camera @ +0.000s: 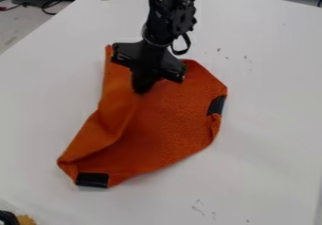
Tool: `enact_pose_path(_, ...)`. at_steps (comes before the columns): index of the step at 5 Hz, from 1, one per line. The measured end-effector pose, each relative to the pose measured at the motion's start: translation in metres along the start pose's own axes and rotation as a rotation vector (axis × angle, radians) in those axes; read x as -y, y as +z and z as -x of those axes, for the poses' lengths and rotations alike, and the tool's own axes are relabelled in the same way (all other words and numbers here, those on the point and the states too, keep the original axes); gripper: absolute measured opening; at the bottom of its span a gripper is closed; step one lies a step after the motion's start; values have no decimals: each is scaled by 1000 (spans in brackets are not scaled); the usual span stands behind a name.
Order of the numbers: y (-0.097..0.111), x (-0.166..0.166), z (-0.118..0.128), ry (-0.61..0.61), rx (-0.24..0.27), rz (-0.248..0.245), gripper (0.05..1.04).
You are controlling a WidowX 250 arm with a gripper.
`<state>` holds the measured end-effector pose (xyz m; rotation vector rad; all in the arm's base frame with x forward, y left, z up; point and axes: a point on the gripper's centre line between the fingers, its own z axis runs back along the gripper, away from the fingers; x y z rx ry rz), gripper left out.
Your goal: Fold the cloth from left to right
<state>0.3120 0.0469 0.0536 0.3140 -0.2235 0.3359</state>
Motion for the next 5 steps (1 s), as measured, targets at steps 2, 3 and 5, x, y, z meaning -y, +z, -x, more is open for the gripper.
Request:
enact_pose_path(2,-14,9,12,27,-60,28,552)
enact_pose_path(3,-9,13,8,23,-63,42,856)
enact_pose_path(5,3,25,5,-75,-38,67,1010)
